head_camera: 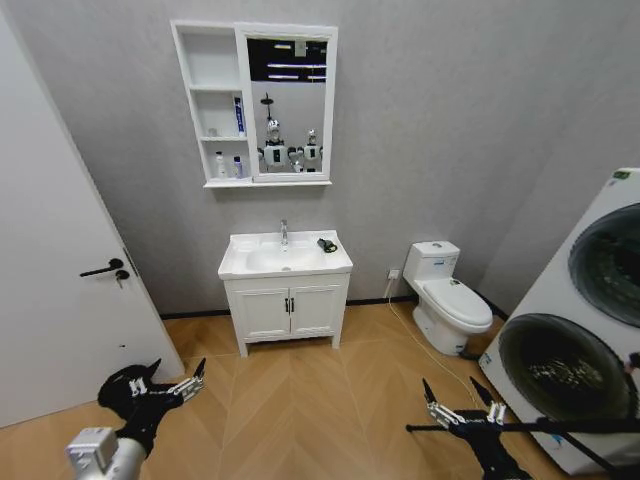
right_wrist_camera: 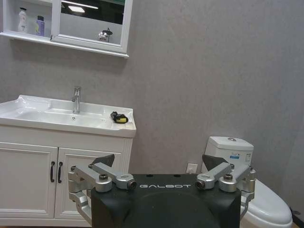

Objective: Move facial cleanser and shampoo from washbasin to cabinet, then wipe washbasin with towel.

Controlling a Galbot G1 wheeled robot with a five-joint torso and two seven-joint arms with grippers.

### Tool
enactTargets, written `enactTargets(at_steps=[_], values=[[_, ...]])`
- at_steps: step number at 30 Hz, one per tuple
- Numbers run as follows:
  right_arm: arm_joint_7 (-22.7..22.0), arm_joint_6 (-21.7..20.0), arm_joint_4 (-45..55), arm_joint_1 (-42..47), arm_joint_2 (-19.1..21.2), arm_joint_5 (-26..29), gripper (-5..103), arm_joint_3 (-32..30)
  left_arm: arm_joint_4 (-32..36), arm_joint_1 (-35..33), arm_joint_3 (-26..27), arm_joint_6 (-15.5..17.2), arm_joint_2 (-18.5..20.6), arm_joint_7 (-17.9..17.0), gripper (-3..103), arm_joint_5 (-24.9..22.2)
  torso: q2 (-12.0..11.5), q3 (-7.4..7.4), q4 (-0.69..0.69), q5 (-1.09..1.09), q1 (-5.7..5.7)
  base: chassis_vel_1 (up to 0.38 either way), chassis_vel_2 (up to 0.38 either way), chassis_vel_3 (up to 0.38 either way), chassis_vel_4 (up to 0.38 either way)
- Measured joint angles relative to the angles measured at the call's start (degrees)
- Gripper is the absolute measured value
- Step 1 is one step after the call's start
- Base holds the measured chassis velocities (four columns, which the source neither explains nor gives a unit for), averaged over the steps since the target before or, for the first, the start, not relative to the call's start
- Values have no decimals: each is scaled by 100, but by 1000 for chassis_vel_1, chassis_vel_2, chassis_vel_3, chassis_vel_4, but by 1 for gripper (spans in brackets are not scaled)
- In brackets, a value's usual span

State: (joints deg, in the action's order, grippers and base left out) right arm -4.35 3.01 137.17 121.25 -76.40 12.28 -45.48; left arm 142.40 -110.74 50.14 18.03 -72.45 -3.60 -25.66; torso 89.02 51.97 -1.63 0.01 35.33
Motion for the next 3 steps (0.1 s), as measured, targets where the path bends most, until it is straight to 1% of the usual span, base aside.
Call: enactTargets(at_steps=[3], values=[[0, 0, 0, 0, 0, 0, 100, 0, 0, 0, 0, 0, 0, 0, 100, 0, 1, -1, -2, -3, -3, 0, 0, 0, 0]])
